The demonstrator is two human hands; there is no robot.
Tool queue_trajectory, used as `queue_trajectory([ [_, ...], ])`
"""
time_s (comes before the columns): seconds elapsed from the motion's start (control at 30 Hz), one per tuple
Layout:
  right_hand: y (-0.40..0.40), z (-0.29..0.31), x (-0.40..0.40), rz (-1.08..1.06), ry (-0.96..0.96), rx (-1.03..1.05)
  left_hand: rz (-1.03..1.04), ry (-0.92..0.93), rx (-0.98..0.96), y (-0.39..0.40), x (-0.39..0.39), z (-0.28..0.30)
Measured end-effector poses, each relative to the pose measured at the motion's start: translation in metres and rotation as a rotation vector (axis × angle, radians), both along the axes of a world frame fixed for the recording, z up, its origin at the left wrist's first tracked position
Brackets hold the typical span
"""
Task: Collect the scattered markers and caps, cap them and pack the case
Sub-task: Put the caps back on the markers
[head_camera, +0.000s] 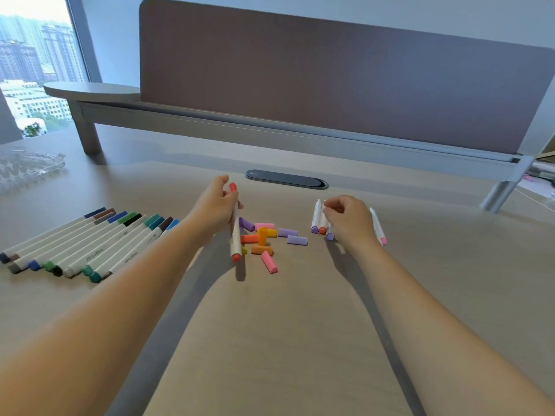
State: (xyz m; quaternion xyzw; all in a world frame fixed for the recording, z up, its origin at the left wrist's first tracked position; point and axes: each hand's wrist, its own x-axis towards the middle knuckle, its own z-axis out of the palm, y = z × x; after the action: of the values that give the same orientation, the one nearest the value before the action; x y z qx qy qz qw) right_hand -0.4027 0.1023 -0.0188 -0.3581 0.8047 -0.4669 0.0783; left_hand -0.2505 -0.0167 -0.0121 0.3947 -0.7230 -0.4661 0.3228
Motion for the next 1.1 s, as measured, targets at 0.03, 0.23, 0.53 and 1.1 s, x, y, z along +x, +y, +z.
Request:
queue_trajectory([
  [0.03,-0.003,-0.001,-0.004,-0.020,0.020,0.040,0.015,-0.058,-0.043,-0.004,-0.001,-0.004],
  [0.23,-0.035,-0.005,-0.010,-0.063,0.216,0.289,0.034,-0.441,-0.289,-0.031,-0.007,-0.020],
  [0.53,-0.064,-0.009,-0.002,-0.083,0.483,0.570,-0.024,-0.840,-0.665,-0.047,0.006,-0.029],
  [1.1,-0.012,0.006,0.013,0.107,0.147,0.059,-0.067,-0.459,-0.433,-0.011,0.001,-0.008],
])
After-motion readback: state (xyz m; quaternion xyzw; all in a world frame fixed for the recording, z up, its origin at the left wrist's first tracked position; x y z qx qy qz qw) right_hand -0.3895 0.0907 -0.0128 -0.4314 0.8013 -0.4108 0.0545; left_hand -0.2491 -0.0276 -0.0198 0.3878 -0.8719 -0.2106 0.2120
